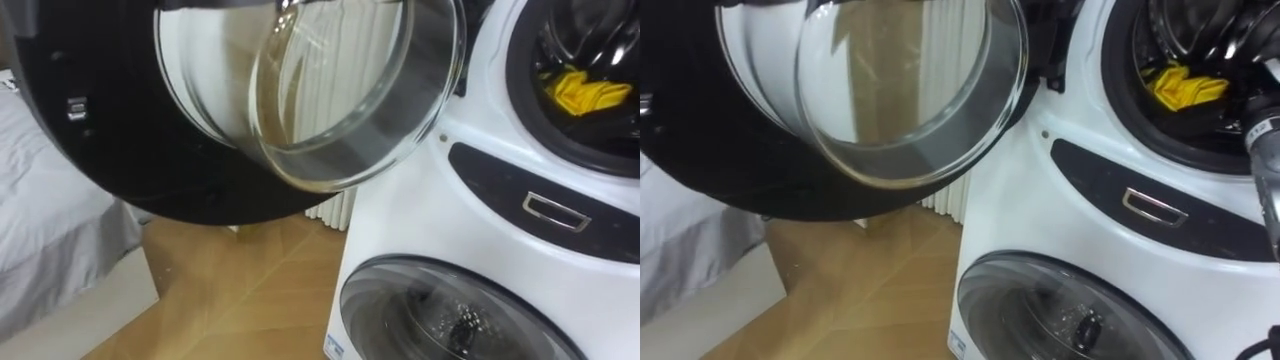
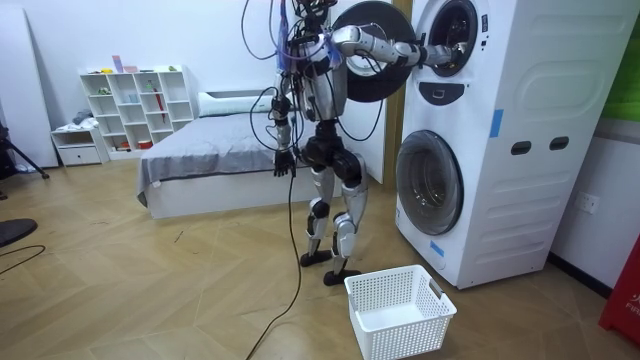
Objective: Pick clothes from washing machine
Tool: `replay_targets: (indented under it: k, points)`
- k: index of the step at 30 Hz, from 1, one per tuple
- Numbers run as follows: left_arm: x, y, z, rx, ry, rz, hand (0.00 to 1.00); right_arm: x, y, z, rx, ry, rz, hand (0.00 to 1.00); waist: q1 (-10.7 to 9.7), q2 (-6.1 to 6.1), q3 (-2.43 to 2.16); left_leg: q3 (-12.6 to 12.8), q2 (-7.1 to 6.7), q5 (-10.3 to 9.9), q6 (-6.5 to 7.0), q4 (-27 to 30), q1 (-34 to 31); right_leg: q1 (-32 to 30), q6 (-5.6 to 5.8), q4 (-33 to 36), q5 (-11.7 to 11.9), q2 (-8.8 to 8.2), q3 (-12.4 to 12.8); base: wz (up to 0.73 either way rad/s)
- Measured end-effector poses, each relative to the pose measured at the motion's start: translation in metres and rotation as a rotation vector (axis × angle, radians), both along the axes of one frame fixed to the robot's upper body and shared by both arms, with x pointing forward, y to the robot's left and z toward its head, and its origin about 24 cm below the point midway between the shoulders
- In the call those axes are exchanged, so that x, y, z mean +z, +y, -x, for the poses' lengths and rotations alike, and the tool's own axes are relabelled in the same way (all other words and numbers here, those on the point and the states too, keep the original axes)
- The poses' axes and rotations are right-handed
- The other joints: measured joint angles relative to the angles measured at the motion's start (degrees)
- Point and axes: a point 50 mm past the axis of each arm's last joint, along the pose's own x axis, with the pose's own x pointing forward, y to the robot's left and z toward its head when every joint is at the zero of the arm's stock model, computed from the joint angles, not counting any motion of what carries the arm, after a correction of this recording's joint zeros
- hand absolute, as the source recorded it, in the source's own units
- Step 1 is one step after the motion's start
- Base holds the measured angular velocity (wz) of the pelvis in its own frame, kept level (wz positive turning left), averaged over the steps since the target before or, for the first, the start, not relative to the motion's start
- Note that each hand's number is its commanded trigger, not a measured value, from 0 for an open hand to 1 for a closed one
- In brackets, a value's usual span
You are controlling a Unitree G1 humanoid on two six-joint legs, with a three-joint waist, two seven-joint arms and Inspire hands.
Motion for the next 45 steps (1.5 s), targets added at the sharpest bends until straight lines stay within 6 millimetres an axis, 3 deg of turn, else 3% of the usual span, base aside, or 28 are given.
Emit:
replay_targets:
  k: [3,6,9,17,24,28,31,34,38,41,45]
  points:
    - [0.000,-0.002,-0.005,-0.024,-0.012,0.013,0.00,0.005,-0.005,0.002,-0.041,-0.015,0.054,1.00,0.51,0.53,-0.13,0.02,-0.10,0.24,0.10,-0.08,-0.77,-0.76,0.07,0.06,0.22,-0.10,0.01,0.00]
    - [-0.001,-0.003,0.004,-0.018,0.009,0.020,0.00,0.008,-0.005,0.002,-0.045,-0.031,0.079,1.00,0.45,0.85,-0.28,0.03,-0.12,0.46,0.23,-1.05,-0.14,-0.59,-0.54,0.03,0.43,-0.17,0.03,0.00]
    - [-0.001,-0.003,0.005,-0.016,0.015,0.026,0.00,0.008,-0.002,0.001,-0.016,-0.047,0.065,1.00,0.34,0.35,-0.44,0.35,0.00,0.83,0.21,-2.89,1.04,-0.49,-0.73,0.08,0.04,-0.19,0.36,-0.07]
    - [-0.001,-0.004,-0.004,-0.036,-0.020,0.070,0.00,0.000,-0.001,0.003,0.025,-0.024,0.044,1.00,0.10,-1.10,0.01,0.95,0.20,0.91,0.22,-3.96,3.47,1.12,-0.56,-0.10,-0.89,-0.21,0.71,-0.02]
    - [0.001,0.000,-0.004,-0.040,-0.020,0.077,0.00,-0.001,0.000,0.003,0.034,-0.023,0.044,1.00,-0.16,-1.32,-0.06,1.50,0.23,0.90,0.23,-4.03,3.59,1.12,-0.42,-0.09,-1.04,-0.18,1.08,-0.01]
    - [0.002,0.003,-0.006,-0.047,-0.031,0.069,0.00,0.000,0.000,0.003,0.036,-0.027,0.040,1.00,-0.32,-1.39,-0.11,2.30,0.33,0.90,0.23,-4.09,3.65,1.05,-0.39,-0.09,-1.10,-0.18,1.26,-0.01]
    - [0.003,0.004,-0.005,-0.049,-0.037,0.061,0.00,0.002,0.002,0.002,0.044,-0.044,0.016,1.00,0.11,-1.99,-0.53,4.34,0.74,0.91,0.24,-4.52,3.60,0.01,-0.45,0.04,-1.06,-0.04,2.28,-0.20]
    - [0.003,0.004,-0.003,-0.046,-0.032,0.060,0.00,0.005,0.012,0.001,0.076,-0.085,0.004,1.00,0.27,-2.93,-0.85,6.01,1.17,0.91,0.24,-5.02,3.77,-0.42,-0.71,-0.02,-0.64,0.35,3.59,-0.28]
    - [0.001,0.003,0.004,-0.040,-0.022,0.065,0.00,0.015,0.032,-0.001,0.152,-0.149,0.043,1.00,-0.98,-2.62,-0.63,7.96,1.59,0.92,0.25,-6.70,5.17,-0.34,-0.78,-0.15,-0.54,0.79,5.16,-0.26]
    - [0.001,0.003,0.009,-0.037,-0.015,0.058,0.00,0.022,0.055,0.005,0.227,-0.213,0.123,1.00,-1.48,-2.61,-0.62,10.32,2.06,0.91,0.23,-7.63,5.86,-0.77,-0.79,-0.25,-0.54,1.25,7.06,-0.35]
    - [0.000,0.001,0.010,-0.034,-0.018,0.050,0.00,0.029,0.091,0.022,0.344,-0.331,0.174,1.00,-3.74,-2.57,-0.61,12.75,2.58,0.88,0.20,-8.32,7.15,-0.58,-0.79,-0.20,-0.53,1.66,9.26,-0.26]
